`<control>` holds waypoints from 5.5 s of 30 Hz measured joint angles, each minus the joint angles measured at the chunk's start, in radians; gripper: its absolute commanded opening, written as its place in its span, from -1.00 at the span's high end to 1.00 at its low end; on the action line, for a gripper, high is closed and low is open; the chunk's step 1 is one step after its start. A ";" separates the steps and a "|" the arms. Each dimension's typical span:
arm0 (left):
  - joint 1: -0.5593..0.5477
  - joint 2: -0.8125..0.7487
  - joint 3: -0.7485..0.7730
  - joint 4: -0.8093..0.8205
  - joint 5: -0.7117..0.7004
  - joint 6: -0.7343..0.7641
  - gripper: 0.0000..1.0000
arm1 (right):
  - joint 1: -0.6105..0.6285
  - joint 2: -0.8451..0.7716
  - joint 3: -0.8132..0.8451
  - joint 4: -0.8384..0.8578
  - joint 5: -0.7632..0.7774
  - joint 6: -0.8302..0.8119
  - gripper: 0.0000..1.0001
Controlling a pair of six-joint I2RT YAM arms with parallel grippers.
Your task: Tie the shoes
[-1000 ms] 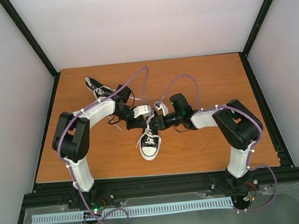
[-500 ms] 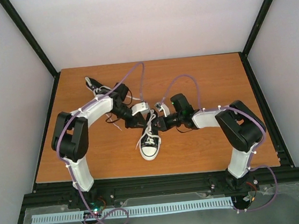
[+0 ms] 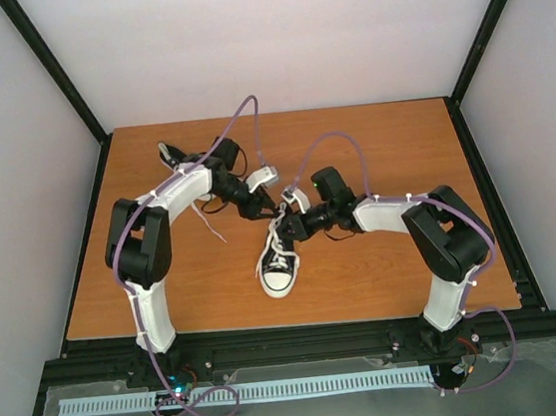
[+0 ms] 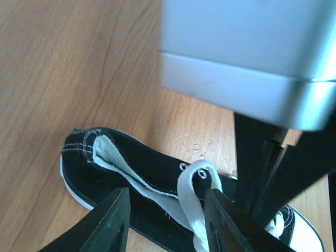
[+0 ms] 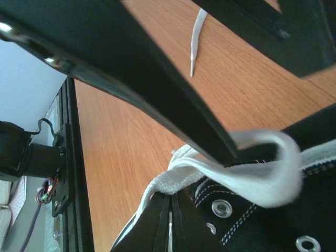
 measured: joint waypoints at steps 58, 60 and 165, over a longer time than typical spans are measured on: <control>0.011 0.073 -0.086 0.009 0.070 -0.129 0.98 | 0.005 -0.022 0.011 -0.135 0.121 -0.080 0.95; 0.011 0.070 -0.089 0.016 0.071 -0.134 0.98 | 0.004 -0.034 0.003 -0.134 0.139 -0.074 0.95; 0.074 -0.025 -0.248 0.087 0.102 -0.206 0.96 | -0.078 -0.217 -0.245 -0.225 0.349 -0.064 0.20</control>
